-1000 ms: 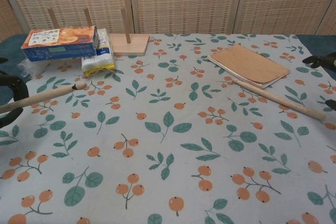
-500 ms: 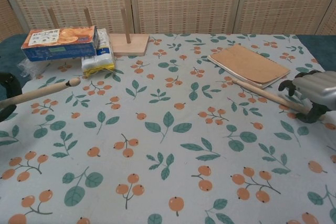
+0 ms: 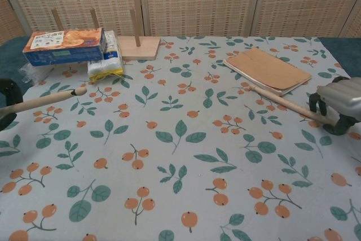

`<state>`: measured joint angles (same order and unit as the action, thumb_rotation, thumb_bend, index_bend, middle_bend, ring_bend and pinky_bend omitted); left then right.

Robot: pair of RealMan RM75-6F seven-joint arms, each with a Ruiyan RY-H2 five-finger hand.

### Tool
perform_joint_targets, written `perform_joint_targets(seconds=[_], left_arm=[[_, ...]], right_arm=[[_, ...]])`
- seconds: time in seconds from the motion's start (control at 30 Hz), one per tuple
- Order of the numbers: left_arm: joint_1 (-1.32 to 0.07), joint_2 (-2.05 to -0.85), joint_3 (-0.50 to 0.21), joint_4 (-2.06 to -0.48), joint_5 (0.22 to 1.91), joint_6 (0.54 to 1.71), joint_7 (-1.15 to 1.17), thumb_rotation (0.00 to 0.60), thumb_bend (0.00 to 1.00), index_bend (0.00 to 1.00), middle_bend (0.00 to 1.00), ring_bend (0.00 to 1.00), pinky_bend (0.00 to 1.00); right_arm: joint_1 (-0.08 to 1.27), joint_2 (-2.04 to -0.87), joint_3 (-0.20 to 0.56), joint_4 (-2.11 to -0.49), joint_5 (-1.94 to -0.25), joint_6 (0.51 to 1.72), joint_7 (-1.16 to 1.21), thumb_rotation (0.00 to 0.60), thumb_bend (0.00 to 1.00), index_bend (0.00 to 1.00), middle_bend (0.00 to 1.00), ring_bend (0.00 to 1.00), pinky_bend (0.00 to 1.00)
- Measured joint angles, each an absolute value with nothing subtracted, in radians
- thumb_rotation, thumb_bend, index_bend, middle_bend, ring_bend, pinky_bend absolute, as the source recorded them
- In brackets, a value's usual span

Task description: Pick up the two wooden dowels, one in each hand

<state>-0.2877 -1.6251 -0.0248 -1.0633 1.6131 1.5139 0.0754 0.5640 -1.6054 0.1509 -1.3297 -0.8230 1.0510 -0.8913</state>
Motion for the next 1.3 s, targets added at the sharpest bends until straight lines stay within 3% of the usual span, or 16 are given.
perform_joint_targets(seconds=[0.1, 0.27, 0.5, 0.6, 0.87, 1.3], left_arm=[[-0.288, -1.625, -0.025, -1.062, 1.613, 1.513, 0.076, 0.600, 0.47, 0.80, 0.73, 0.37, 0.09], [-0.289, -1.623, -0.026, -1.062, 1.612, 1.509, 0.080, 0.600, 0.47, 0.80, 0.73, 0.37, 0.09], [-0.288, -1.620, -0.027, -1.067, 1.612, 1.511, 0.080, 0.600, 0.47, 0.80, 0.73, 0.37, 0.09], [-0.288, -1.619, -0.026, -1.069, 1.611, 1.508, 0.081, 0.600, 0.47, 0.80, 0.73, 0.37, 0.09], [-0.287, -1.618, -0.030, -1.071, 1.608, 1.510, 0.086, 0.600, 0.47, 0.80, 0.73, 0.37, 0.09], [-0.304, -1.595, -0.084, -1.151, 1.552, 1.478, 0.036, 0.600, 0.50, 0.80, 0.73, 0.39, 0.09]], right_arm=[[0.567, -1.605, 0.148, -1.330, -0.814, 1.052, -0.899, 0.600, 0.34, 0.43, 0.41, 0.19, 0.00], [0.575, -1.612, 0.136, -1.318, -0.790, 1.065, -0.933, 0.600, 0.34, 0.62, 0.57, 0.37, 0.01], [0.583, -1.616, 0.124, -1.318, -0.767, 1.079, -0.950, 0.600, 0.34, 0.71, 0.64, 0.45, 0.06], [0.584, -1.615, 0.120, -1.321, -0.772, 1.088, -0.945, 0.600, 0.34, 0.75, 0.68, 0.48, 0.10], [0.581, -1.624, 0.106, -1.293, -0.804, 1.106, -0.924, 0.600, 0.34, 0.99, 0.87, 0.66, 0.25], [0.524, -1.587, 0.062, -1.315, -1.119, 1.242, -0.658, 0.600, 0.35, 1.00, 0.92, 0.70, 0.30]])
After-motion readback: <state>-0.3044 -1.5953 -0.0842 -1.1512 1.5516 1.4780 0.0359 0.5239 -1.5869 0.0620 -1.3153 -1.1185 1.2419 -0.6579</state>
